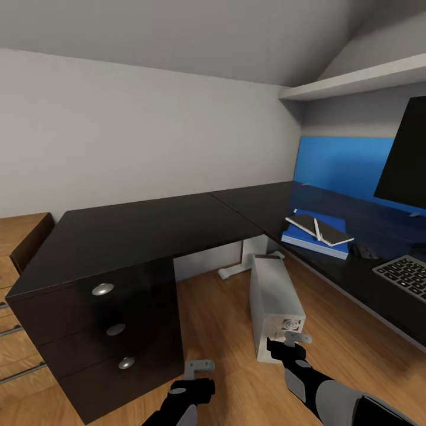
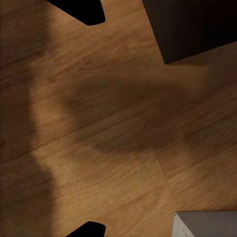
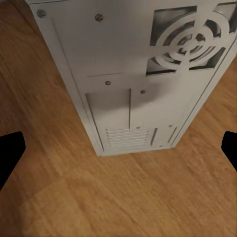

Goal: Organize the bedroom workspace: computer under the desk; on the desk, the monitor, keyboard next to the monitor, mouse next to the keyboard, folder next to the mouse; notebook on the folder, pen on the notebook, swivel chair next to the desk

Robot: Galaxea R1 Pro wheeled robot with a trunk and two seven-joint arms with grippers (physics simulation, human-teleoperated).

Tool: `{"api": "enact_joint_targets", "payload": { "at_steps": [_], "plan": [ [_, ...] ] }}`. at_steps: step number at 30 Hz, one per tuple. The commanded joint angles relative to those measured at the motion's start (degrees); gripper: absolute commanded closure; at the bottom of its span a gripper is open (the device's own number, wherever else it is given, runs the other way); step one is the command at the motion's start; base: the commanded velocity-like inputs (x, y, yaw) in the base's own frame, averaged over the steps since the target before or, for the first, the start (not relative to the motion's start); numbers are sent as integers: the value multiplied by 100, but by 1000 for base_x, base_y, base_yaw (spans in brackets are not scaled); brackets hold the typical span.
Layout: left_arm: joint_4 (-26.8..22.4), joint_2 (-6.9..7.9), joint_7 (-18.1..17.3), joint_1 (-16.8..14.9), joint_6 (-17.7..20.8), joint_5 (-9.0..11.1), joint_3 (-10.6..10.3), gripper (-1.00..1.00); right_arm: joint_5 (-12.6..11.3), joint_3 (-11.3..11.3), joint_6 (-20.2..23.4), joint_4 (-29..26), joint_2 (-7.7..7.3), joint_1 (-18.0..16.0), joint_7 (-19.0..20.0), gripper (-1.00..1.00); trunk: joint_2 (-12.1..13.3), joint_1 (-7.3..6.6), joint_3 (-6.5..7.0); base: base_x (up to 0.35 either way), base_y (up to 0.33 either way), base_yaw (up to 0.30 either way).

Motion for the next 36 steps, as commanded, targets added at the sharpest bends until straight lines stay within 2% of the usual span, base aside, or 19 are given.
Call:
{"api": "enact_joint_targets", "payload": {
  "at_steps": [1, 9, 20, 36],
  "plan": [
    [-8, 4, 49, -5, 11, 46, -18, -100, -34, 48, -8, -4, 1, -2, -30, -100, -1, -4, 16, 0, 0, 0],
    [-8, 18, 51, -5, 11, 51, -18, -100, -34, 48, -8, -4, -3, -2, -30, -100, 10, -24, 194, 0, 0, 0],
    [-8, 25, 73, -5, 11, 52, -4, -100, -34, 48, -8, 4, 1, -2, -30, -100, 448, -264, 392, -18, 0, 0],
    [18, 38, 77, -5, 16, 70, 17, -100, -34, 63, -8, -4, 28, -2, -36, -100, 1089, -616, 679, -303, 0, 0]
  ]
}}
